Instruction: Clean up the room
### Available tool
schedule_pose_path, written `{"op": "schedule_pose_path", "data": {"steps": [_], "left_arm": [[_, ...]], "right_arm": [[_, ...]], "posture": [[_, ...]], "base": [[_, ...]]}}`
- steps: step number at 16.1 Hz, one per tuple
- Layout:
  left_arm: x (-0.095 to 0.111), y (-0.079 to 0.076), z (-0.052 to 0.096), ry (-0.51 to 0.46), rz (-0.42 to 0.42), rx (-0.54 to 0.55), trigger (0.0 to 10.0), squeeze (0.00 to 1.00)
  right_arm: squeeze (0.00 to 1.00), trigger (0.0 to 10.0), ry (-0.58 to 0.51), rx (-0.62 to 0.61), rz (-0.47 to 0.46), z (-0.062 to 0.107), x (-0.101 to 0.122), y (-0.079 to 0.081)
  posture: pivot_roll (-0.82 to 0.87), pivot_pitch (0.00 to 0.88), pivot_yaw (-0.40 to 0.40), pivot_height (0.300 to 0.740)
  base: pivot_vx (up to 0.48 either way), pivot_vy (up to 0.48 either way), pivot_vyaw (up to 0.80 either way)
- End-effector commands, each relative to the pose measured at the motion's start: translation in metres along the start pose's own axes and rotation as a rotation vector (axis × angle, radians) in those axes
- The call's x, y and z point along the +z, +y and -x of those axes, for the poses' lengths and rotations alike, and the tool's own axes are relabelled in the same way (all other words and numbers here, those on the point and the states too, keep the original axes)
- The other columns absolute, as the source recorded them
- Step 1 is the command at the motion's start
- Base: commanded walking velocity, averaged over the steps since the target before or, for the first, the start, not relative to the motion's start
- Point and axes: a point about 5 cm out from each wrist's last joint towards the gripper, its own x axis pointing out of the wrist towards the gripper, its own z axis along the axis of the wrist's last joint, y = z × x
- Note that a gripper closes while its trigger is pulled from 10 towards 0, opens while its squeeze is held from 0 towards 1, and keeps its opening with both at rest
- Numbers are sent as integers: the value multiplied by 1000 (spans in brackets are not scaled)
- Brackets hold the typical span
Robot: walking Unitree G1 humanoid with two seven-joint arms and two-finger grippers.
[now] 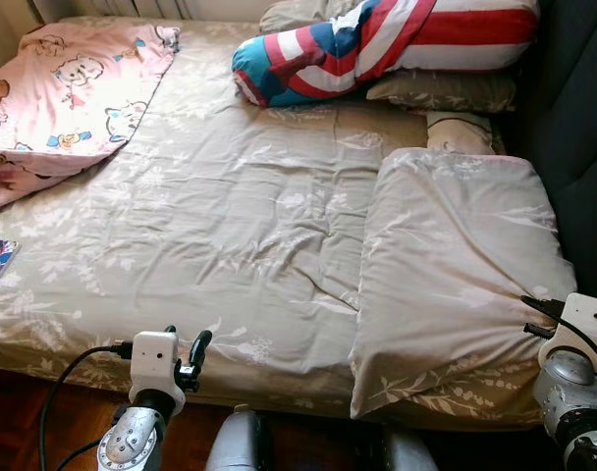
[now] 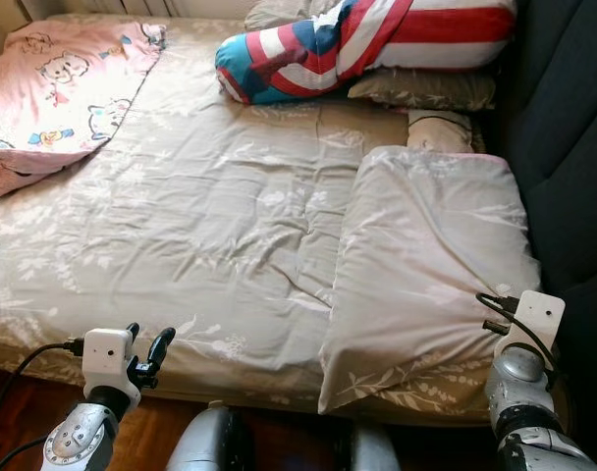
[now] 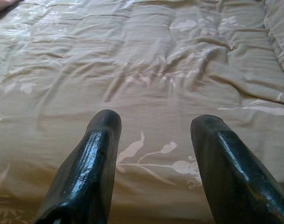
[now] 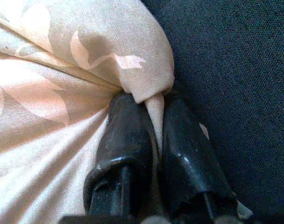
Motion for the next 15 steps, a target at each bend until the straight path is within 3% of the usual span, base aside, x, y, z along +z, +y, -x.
{"op": "schedule_pose_path", "data": {"steps": [1,2,3,4,8,10,12,13,15], "left_arm": [[-6,5,5,22,-9,12,10000,0],[-7,6,6,23,-10,12,10000,0],[-8,6,6,25,-11,10,10000,0],[-9,6,6,28,-11,8,10000,0],[-10,6,6,29,-10,7,10000,0],[-11,6,7,30,-10,7,10000,0],[-13,5,7,33,-6,9,10000,0],[-13,5,7,33,-3,11,10000,0],[-13,4,7,32,-1,13,10000,0]], "right_arm": [[0,0,-93,-96,-16,-6,21,-22],[0,196,-76,-108,-2,-5,16,-23],[0,4235,-56,-97,9,-4,10,-20],[0,10000,-53,-66,-15,-2,5,-15],[0,10000,-42,-27,-16,0,0,-6],[1000,10000,-53,-15,-18,1,2,-3],[1000,10000,-138,7,59,2,13,2],[31,10000,-176,49,64,4,17,10],[0,10000,-221,124,30,7,22,21]], "posture": [[38,171,9,667],[36,173,10,667],[36,173,10,667],[38,175,11,667],[41,173,6,667],[39,172,5,667],[41,170,3,667],[44,164,-3,667],[44,164,-4,667]], "base": [[0,0,0],[0,0,0],[0,0,0],[0,0,0],[0,0,0],[0,0,0],[0,0,0],[0,0,0],[0,0,0]]}}
